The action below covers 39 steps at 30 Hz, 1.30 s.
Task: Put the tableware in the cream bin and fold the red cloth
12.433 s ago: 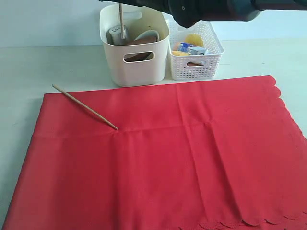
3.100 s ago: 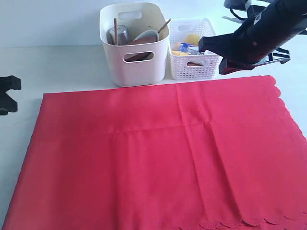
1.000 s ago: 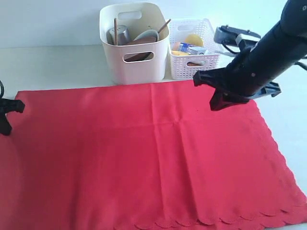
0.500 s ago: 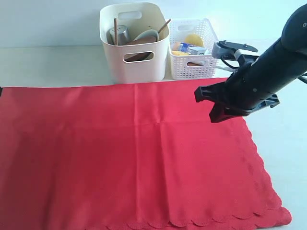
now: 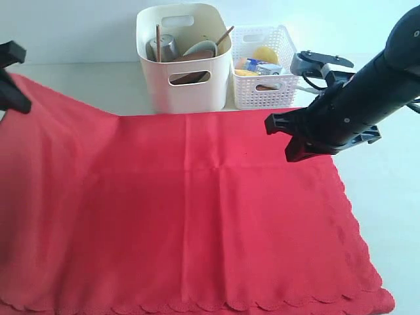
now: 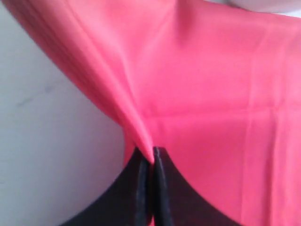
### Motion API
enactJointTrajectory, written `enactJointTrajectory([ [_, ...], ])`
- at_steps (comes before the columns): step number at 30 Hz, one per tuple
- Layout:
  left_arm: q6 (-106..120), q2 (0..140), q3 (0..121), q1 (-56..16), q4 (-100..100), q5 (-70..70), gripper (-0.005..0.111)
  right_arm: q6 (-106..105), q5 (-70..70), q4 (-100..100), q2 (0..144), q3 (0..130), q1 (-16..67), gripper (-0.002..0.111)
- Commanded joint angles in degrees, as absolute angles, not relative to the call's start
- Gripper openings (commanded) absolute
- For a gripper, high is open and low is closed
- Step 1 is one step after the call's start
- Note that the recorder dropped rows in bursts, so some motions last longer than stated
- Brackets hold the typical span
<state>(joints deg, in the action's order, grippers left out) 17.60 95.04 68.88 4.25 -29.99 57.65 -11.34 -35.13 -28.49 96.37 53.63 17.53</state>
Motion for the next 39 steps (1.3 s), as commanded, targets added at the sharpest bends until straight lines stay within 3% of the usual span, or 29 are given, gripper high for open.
enactJointTrajectory([
  [1,14.0,90.19,69.5,-6.66,-31.78,54.35,0.0,-11.95,-33.92,-29.26,95.89,53.41,17.27,0.0],
  [10,1.84,89.57,72.06,-27.7,-27.19,47.61,0.0,-12.73,-32.86,-29.91,95.89,53.51,17.27,0.0],
  [15,-2.23,89.96,75.35,-35.87,-25.7,43.5,0.0,-15.36,-31.24,-29.56,92.56,53.76,17.27,0.0],
  [24,-4.79,96.96,83.19,-37.51,-25.21,48.57,0.0,1.72,-24.93,-4.87,69.21,54.9,15.3,0.0],
  [27,-4.79,99.25,86.46,-42.01,-25.32,47.59,0.0,10.9,-25.68,6.17,61.27,54.9,15.14,0.0],
  [34,-4.79,108.74,95.13,-50.46,-24.07,47.26,0.0,12.2,-29.16,7.7,59.33,54.9,15.14,0.0],
  [39,-4.79,115.65,100.32,-49.37,-23.02,46.18,0.0,12.2,-29.15,7.14,59.33,54.9,15.14,0.0],
])
